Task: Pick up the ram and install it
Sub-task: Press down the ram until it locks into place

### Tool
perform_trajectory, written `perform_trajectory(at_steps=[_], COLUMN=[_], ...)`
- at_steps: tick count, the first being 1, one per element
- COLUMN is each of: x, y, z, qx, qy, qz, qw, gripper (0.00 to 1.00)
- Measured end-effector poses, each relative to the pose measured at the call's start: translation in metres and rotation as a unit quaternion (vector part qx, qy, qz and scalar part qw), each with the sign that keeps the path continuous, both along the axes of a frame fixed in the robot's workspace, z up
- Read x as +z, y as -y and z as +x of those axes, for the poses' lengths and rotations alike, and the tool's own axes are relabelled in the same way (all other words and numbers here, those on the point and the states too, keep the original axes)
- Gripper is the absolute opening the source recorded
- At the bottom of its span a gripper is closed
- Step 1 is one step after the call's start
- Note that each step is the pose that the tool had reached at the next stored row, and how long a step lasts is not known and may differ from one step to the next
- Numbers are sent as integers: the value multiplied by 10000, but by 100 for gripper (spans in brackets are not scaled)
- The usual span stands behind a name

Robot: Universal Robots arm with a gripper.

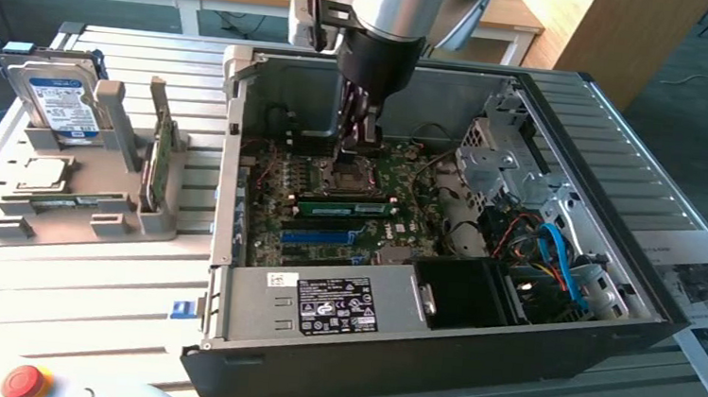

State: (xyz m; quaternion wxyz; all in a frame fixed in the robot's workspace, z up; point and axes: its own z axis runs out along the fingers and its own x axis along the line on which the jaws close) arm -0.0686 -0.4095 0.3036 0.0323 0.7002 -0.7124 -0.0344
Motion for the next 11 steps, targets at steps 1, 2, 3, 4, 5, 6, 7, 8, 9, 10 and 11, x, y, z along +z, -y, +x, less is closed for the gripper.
perform_trajectory(at_steps=[1, 2, 3, 4, 5, 6, 7, 8, 9, 10, 11], x=[0, 1, 1, 0, 0, 0, 0, 0, 0, 0, 0], y=[0, 0, -1, -3, -5, -7, -8, -11, -14, -29, -30], z=[0, 0, 0, 0, 0, 0, -1, -2, -2, -7, -8], qx=[5, 12, 19, 26, 32, 39, 48, 59, 70, 116, 122], qy=[0, -1, -1, 0, 0, 1, 1, 3, 5, 20, 21], qz=[0, -2, -4, -6, -9, -12, -14, -18, -21, -35, -40], qw=[10000, 10000, 10000, 10000, 10000, 10000, 10000, 10000, 10000, 9999, 9999], gripper=[11, 11, 11, 11, 11, 11, 11, 11, 11, 11, 11])
